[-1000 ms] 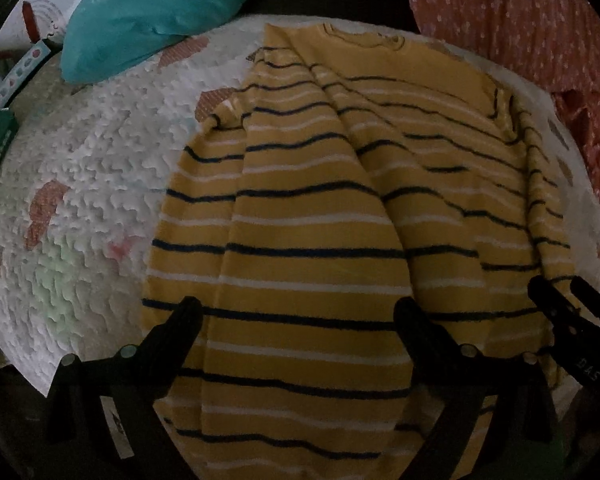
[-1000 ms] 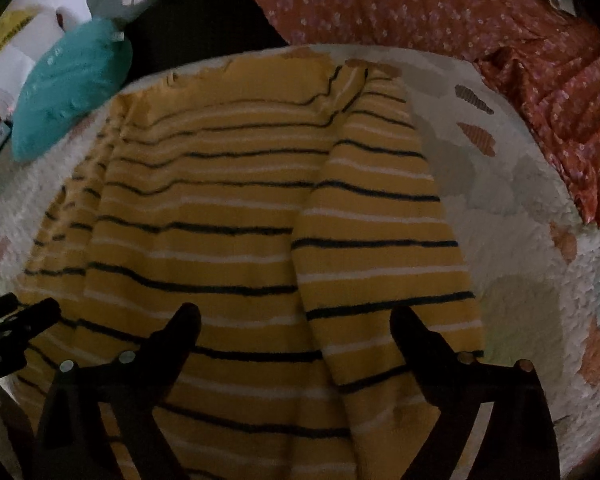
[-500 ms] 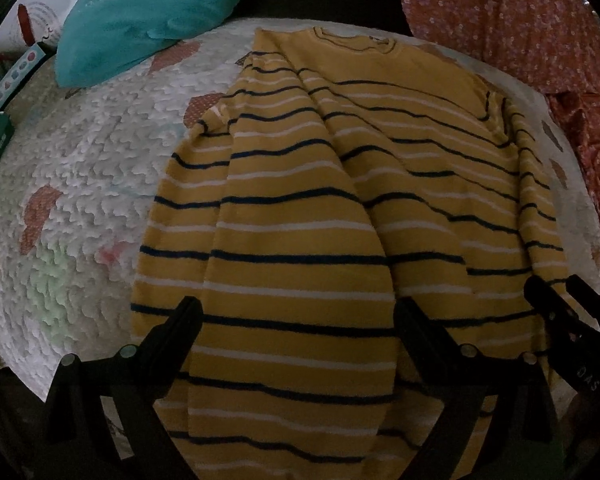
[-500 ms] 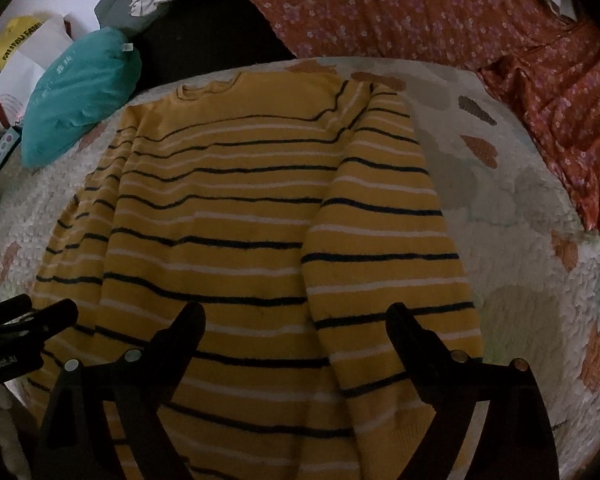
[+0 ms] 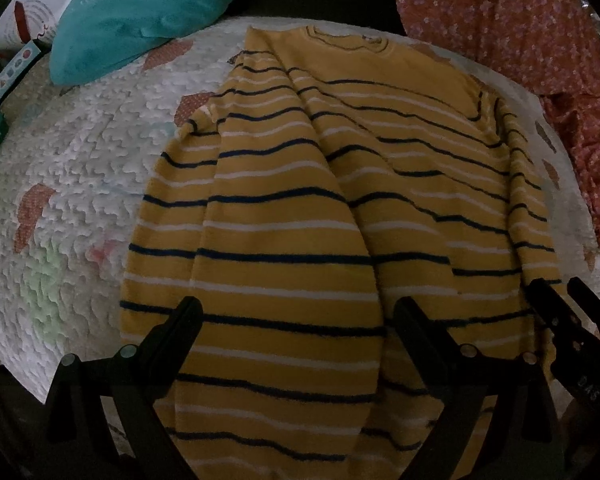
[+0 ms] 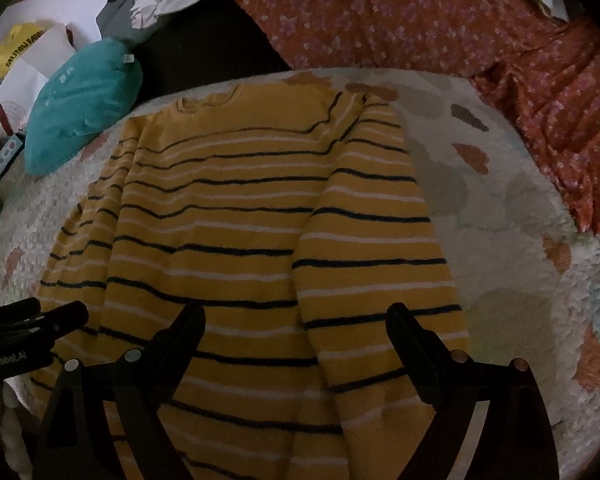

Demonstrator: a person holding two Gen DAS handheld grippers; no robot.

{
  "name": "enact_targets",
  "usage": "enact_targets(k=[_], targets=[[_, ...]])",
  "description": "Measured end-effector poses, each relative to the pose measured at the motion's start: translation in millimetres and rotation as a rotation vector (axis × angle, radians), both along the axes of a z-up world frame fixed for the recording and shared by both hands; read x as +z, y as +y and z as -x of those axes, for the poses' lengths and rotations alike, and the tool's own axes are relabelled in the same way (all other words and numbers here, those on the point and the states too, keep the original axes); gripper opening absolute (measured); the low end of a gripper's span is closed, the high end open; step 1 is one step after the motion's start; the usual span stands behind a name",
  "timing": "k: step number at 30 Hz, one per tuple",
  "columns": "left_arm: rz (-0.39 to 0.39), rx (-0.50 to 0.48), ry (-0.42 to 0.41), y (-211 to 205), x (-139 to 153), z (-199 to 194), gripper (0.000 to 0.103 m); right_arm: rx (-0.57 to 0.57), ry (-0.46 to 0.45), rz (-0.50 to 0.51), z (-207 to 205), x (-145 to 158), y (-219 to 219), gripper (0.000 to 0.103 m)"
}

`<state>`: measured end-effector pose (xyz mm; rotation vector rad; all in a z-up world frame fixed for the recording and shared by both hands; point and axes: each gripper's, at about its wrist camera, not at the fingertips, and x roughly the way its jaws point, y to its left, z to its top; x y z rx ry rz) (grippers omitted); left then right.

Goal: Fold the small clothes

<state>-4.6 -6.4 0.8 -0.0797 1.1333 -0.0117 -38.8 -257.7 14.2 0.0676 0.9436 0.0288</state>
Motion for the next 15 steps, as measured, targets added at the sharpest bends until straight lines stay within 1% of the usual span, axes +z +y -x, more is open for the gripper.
enact_targets(k=[2,6,8,9,11,13,15], targets=[[0.0,-0.002,-0.007,-0.3,2.4,1.8,0.096,0.004,-0.008,0.008,5.4,1.8,-1.3,0.094],[0.018,0.02,-0.028,6.4,11.0,3.5,0.096,-0.002,-0.039,0.055,17.8,13.7,-14.8,0.093],[0.033,0.038,-0.034,12.7,14.8,3.1,0.096,-0.015,-0.047,0.094,21.2,22.6,-27.9,0.093],[0.047,0.05,-0.034,17.2,16.6,3.0,0.096,-0.023,-0.048,0.131,21.6,26.6,-35.8,0.093],[0.073,0.068,-0.033,25.5,19.0,2.1,0.096,-0.03,-0.035,0.165,19.2,30.0,-46.4,0.093],[0.089,0.081,-0.033,31.9,20.4,0.8,0.096,-0.031,-0.01,0.16,14.1,30.5,-54.5,0.091],[0.099,0.093,-0.029,35.7,20.0,-0.9,0.096,-0.014,0.014,0.135,7.9,28.0,-54.2,0.088]])
